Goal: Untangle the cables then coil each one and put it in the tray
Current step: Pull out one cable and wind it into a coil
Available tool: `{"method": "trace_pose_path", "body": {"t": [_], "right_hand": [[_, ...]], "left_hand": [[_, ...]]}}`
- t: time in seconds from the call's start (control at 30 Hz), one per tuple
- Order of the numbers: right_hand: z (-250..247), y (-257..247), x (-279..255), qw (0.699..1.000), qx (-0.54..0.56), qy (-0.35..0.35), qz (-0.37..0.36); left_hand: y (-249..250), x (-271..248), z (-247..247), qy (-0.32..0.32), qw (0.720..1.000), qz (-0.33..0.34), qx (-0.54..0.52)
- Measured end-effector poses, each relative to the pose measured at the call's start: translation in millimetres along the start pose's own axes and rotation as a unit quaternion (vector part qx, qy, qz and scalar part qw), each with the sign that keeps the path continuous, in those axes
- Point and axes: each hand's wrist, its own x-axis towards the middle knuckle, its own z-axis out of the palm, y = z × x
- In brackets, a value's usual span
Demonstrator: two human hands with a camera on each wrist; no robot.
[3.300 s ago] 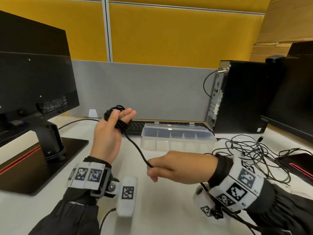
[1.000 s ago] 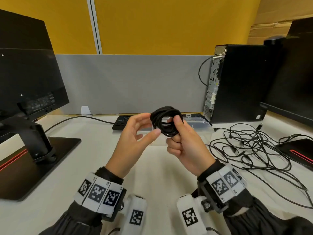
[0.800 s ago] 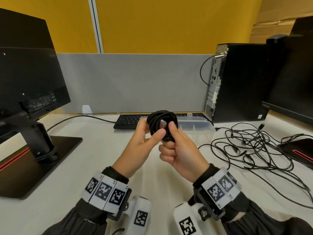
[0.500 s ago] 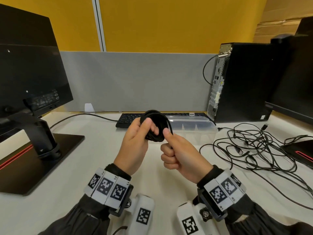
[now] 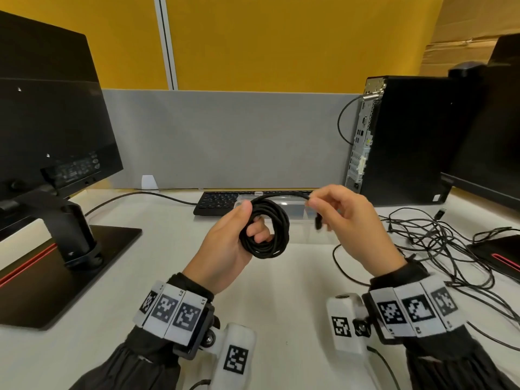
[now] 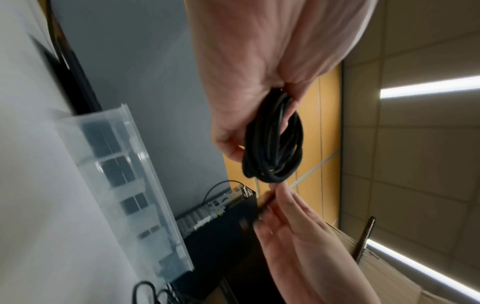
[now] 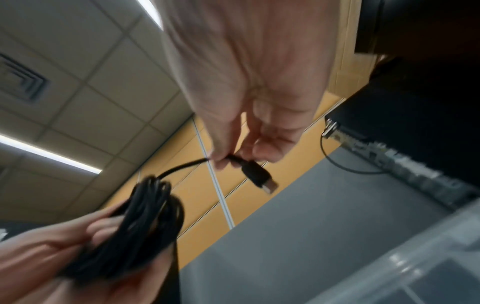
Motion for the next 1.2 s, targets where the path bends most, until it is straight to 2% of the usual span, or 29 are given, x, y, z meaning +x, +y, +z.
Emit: {"method": "trace_pose_path", "body": {"t": [0.07, 0.17, 0.23, 0.27, 0.33, 0.5, 0.7, 0.93, 1.0, 1.07, 1.2], "right_hand": [[12, -2, 3, 0.985, 0.161, 0.021, 0.049], [36, 3, 1, 0.911, 0.375, -0.042, 0.166], [46, 7, -1, 0.857, 0.46, -0.085, 0.216], [48, 8, -1, 0.839, 0.486, -0.091, 0.229], [48, 10, -2, 0.823, 0.507, -0.083, 0.243], [48, 20, -6, 0.815, 0.503, -0.074, 0.277], [53, 26, -11, 0.807, 0.502, -0.092, 0.299], [61, 31, -15, 0.768, 0.522, -0.124, 0.349], [64, 33, -16, 0.773, 0.507, -0.142, 0.353], [64, 31, -17, 0.794, 0.48, -0.16, 0.338], [61, 22, -18, 0.824, 0.453, -0.163, 0.299]], "left_hand": [[-2, 0, 1, -0.009, 1.0, -0.003, -0.02], [-3, 2, 2, 0.011, 0.999, -0.007, -0.031], [-5, 2, 2, 0.027, 0.999, -0.007, -0.033], [-5, 2, 2, 0.032, 0.999, -0.008, -0.036], [-6, 3, 2, 0.043, 0.998, -0.019, -0.035], [-15, 5, 3, 0.092, 0.994, -0.051, -0.011], [-21, 4, 4, 0.146, 0.988, -0.049, 0.033], [-24, 6, 1, 0.174, 0.979, -0.064, 0.087], [-25, 6, 2, 0.163, 0.978, -0.078, 0.107], [-27, 6, 2, 0.166, 0.974, -0.095, 0.121], [-28, 6, 1, 0.172, 0.976, -0.109, 0.078]]}}
